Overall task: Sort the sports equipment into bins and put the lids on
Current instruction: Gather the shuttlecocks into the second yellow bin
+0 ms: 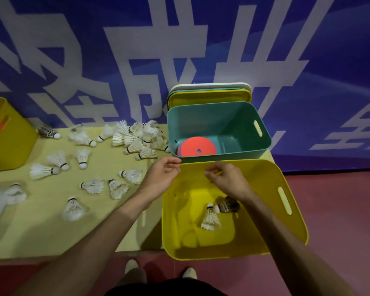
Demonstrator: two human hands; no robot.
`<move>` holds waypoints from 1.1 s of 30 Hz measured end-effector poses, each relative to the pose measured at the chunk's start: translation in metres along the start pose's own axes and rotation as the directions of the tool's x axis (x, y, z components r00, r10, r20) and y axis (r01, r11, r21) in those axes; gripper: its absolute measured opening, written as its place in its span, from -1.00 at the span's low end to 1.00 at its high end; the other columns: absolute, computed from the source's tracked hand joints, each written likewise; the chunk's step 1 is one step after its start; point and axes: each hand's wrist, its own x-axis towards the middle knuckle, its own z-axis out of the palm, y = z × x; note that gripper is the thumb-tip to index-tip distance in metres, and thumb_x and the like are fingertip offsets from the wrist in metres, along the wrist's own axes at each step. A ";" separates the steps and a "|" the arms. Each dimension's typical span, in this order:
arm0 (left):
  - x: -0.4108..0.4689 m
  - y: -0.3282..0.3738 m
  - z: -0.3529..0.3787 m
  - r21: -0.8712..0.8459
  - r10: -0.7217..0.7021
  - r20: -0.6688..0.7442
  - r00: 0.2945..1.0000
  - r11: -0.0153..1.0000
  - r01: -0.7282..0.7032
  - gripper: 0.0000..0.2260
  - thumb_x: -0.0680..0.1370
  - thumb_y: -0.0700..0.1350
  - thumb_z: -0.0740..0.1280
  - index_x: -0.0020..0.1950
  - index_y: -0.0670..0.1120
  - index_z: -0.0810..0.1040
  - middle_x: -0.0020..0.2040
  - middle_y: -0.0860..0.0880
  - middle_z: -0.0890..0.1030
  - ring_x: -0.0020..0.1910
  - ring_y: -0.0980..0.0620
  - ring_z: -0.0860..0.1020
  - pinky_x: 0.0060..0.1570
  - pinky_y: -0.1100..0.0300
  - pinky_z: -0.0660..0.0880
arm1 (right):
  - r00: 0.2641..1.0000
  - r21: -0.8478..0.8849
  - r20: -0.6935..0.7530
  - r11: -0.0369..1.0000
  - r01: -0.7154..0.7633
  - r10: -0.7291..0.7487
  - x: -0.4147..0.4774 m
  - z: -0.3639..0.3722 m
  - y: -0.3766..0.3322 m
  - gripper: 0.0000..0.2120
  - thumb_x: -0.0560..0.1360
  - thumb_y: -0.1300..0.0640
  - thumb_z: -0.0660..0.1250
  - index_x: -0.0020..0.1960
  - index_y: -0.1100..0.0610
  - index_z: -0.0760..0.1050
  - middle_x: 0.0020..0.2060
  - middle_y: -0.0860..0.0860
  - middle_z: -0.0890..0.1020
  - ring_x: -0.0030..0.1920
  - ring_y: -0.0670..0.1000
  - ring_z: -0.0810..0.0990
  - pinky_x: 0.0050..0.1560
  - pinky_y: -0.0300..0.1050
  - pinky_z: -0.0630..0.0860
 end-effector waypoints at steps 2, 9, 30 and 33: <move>-0.001 -0.003 -0.017 -0.026 0.020 -0.053 0.998 0.999 -0.021 -0.81 0.55 -0.24 0.31 0.05 0.03 0.55 0.07 -0.02 0.62 0.10 0.03 0.57 0.17 0.09 0.50 | 0.999 0.056 -0.016 0.997 0.053 -0.052 0.008 0.011 -0.017 -0.94 0.49 0.08 0.36 -0.05 0.01 0.59 -0.16 -0.06 0.66 -0.10 0.01 0.67 -0.02 -0.09 0.55; -0.005 -0.034 -0.099 -0.067 0.036 -0.193 0.981 0.997 -0.050 -0.81 0.54 -0.21 0.31 0.04 0.05 0.60 0.08 0.11 0.62 0.05 0.10 0.55 0.05 0.23 0.49 | 0.984 0.152 -0.011 0.972 0.178 -0.178 0.036 0.062 -0.097 -0.89 0.49 0.16 0.36 0.00 0.10 0.60 -0.26 -0.04 0.64 -0.22 -0.02 0.65 -0.07 -0.01 0.60; 0.014 -0.237 -0.306 0.094 -0.229 -0.212 0.950 0.963 0.253 -0.88 0.52 -0.22 0.34 -0.01 -0.07 0.63 -0.05 0.02 0.59 -0.08 0.12 0.54 -0.16 0.46 0.37 | 0.953 -0.177 0.302 0.981 0.084 -0.027 0.094 0.328 -0.214 -0.51 0.49 0.07 0.35 0.36 0.15 0.34 0.24 0.18 0.45 0.24 0.13 0.45 0.12 -0.16 0.35; 0.018 -0.255 -0.303 0.138 -0.251 -0.159 0.955 0.952 0.273 -0.94 0.51 -0.16 0.37 -0.14 -0.02 0.61 -0.08 -0.03 0.59 -0.12 0.08 0.56 -0.20 0.44 0.38 | 0.959 -0.307 0.278 0.942 0.137 -0.048 0.098 0.349 -0.215 -0.46 0.49 0.07 0.32 0.41 0.16 0.27 0.35 0.18 0.30 0.37 0.17 0.27 0.33 -0.03 0.28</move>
